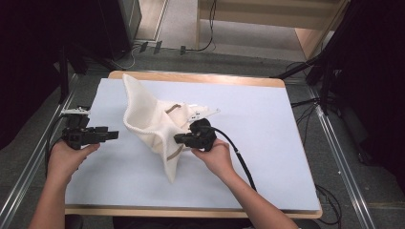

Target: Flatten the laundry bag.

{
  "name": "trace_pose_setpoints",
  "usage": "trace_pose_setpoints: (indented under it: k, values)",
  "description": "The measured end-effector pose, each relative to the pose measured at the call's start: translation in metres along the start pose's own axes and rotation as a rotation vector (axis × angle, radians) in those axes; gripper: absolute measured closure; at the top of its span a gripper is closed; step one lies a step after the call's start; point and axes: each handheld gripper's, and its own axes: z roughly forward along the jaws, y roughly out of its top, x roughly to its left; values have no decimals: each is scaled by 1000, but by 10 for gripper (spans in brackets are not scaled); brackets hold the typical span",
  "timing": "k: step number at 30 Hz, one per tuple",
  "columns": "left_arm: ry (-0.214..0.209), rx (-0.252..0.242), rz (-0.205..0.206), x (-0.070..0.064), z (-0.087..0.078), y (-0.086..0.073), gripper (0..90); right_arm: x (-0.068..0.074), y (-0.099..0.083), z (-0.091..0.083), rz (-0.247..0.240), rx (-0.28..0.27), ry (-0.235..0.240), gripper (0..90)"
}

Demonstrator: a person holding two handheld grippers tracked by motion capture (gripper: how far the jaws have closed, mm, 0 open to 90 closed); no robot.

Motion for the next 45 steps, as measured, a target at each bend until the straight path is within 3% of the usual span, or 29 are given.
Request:
trace_pose_setpoints:
  k: [5, 11, 14, 16, 17, 18, 22, 27, 29, 32, 34, 37, 39, 41, 42, 43, 45]
  values:
    - [2, -4, -1, 2, -2, 0, 390, 7, -4, 9, -17, 33, 21, 867]
    - [4, -9, -2, 4, -5, 0, 391, 7, 4, -16, -24, -19, 23, 818]
    - [10, -7, -7, 6, -7, -1, 394, 0, 9, -35, -34, -62, -9, 780]
    - [10, -9, -7, 6, -8, -1, 394, -11, 9, -42, -39, -74, -63, 747]
    - [11, -7, -8, 6, -8, -1, 394, -11, 9, -42, -39, -74, -63, 747]
    - [13, -6, -7, 7, -8, -2, 394, -25, 6, -41, -9, -56, -97, 692]
    - [14, -4, -6, 7, -7, -2, 394, -44, -3, -28, 36, -6, -137, 601]
    - [18, -6, -10, 8, -8, -3, 393, -54, -12, -5, 61, 69, -154, 549]
    - [17, -7, -10, 8, -7, -3, 393, -54, -16, 4, 43, 110, -178, 582]
    - [16, -5, -9, 8, -7, -3, 393, -53, -20, 9, 40, 155, -180, 787]
    - [17, -5, -7, 8, -7, -3, 393, -55, -21, 9, 29, 170, -164, 843]
    - [16, -3, -8, 7, -6, -3, 393, -56, -19, 3, 23, 161, -167, 857]
    - [13, 2, -2, 6, -4, -3, 393, -62, -17, -8, -5, 151, -206, 857]
    - [10, 5, -2, 5, -3, -3, 393, -74, -17, -22, 18, 132, -223, 857]
    - [10, 7, 2, 5, -3, -3, 393, -74, -17, -22, 18, 132, -223, 857]
    - [9, 8, 2, 4, -2, -3, 393, -86, -17, -33, 39, 117, -236, 856]
    - [6, 14, 6, 2, 1, -3, 393, -96, -19, -42, 61, 106, -246, 855]
